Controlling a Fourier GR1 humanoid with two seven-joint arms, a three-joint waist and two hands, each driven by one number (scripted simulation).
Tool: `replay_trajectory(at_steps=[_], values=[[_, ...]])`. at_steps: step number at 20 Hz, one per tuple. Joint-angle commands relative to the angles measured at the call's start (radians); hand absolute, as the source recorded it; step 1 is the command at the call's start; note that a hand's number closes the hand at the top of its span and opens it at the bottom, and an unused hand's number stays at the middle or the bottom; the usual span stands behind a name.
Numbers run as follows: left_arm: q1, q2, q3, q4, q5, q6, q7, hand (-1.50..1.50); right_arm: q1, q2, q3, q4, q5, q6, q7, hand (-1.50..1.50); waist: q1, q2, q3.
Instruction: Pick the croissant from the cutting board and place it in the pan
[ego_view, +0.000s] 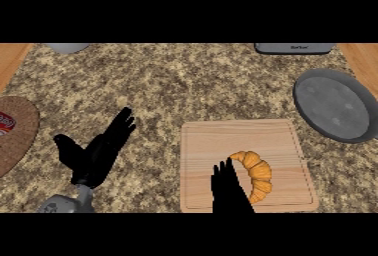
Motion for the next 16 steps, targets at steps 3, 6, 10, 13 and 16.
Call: replay_trajectory(at_steps=[3, 6, 10, 13, 16], values=[[-0.01, -0.031, 0.042, 0.015, -0.026, -0.024, 0.012, 0.0, 0.007, -0.032, -0.032, 0.056, 0.081, -0.099, -0.065, -1.5, 0.0, 0.001, 0.0], [-0.06, -0.08, 0.013, -0.01, -0.083, 0.053, 0.071, 0.0, -0.03, -0.056, -0.084, 0.055, 0.075, -0.085, -0.13, -1.5, -0.001, 0.001, 0.0], [-0.039, -0.063, 0.059, 0.06, -0.064, -0.054, 0.012, 0.0, -0.051, 0.029, -0.113, 0.128, 0.123, -0.079, -0.148, -1.5, 0.0, 0.002, 0.0], [0.004, -0.055, 0.079, -0.065, -0.044, -0.041, 0.08, 0.0, 0.001, -0.055, -0.146, 0.127, 0.149, -0.201, -0.178, -1.5, 0.001, 0.0, 0.0], [0.054, -0.054, 0.076, -0.068, -0.069, -0.062, 0.056, 0.0, 0.002, -0.074, -0.166, 0.129, 0.145, -0.231, -0.267, 1.5, 0.003, 0.0, 0.0]])
